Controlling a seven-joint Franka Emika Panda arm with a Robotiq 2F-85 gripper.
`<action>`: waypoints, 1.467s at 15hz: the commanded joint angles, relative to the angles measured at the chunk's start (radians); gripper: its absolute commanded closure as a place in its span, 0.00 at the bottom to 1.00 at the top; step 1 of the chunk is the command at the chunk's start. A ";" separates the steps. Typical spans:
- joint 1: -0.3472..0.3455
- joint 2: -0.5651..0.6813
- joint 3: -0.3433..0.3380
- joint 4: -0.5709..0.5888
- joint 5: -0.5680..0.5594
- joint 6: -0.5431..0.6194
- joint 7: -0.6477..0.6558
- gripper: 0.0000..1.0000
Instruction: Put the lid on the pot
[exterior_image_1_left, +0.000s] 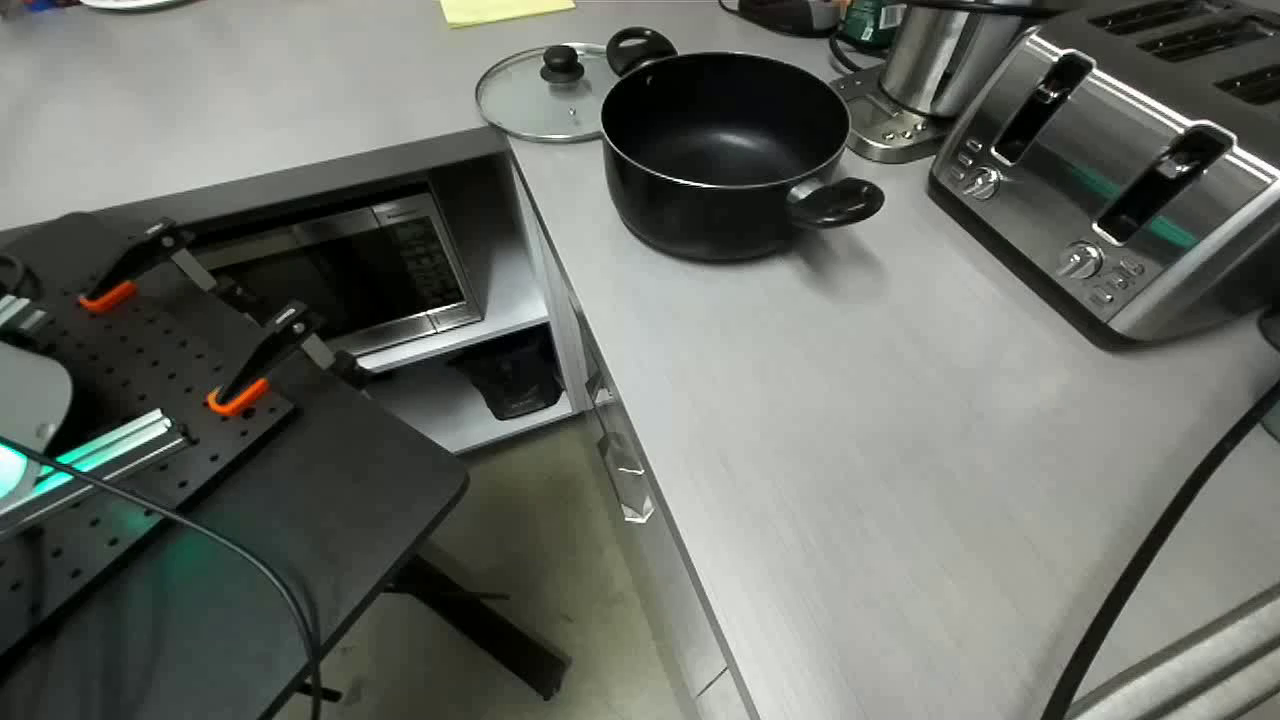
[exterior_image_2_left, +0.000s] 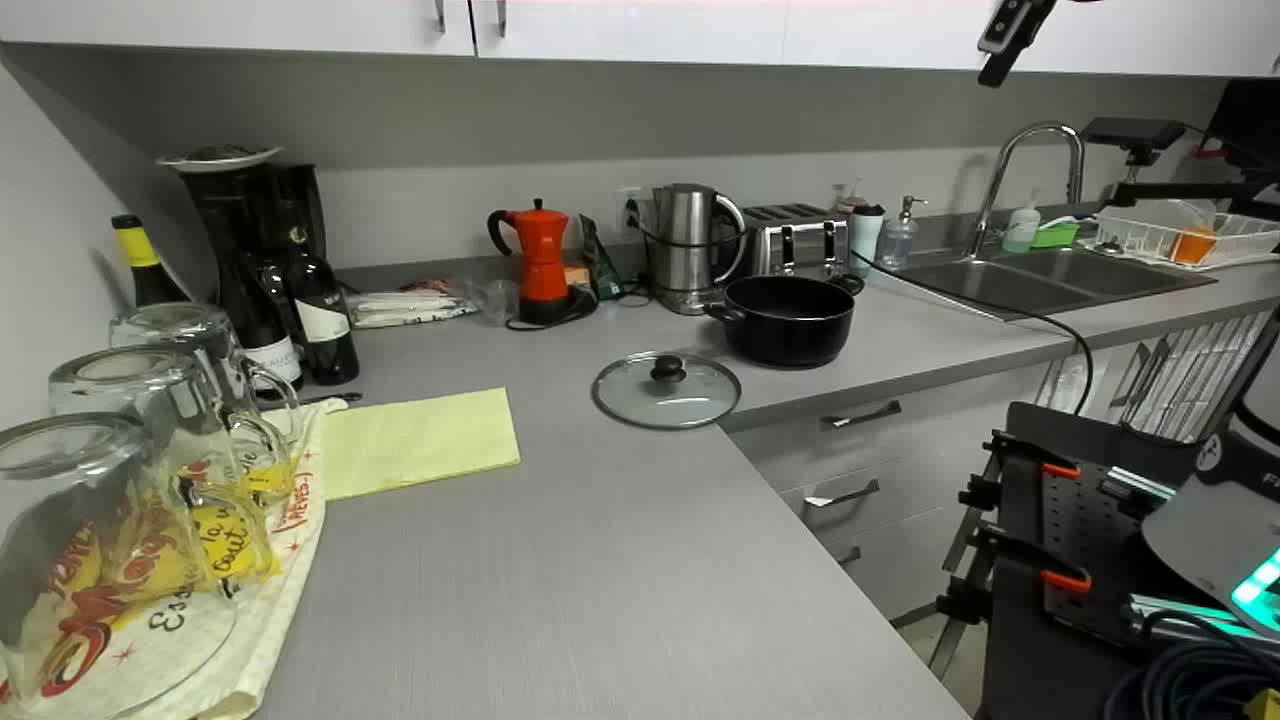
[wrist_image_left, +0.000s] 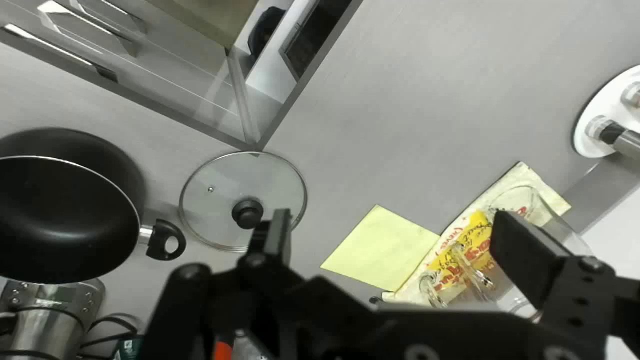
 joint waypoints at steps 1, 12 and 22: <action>-0.015 0.003 0.009 0.002 0.011 -0.003 -0.010 0.00; -0.061 0.161 0.062 0.040 -0.038 0.103 0.050 0.00; -0.107 0.685 0.143 0.273 -0.126 0.265 0.240 0.00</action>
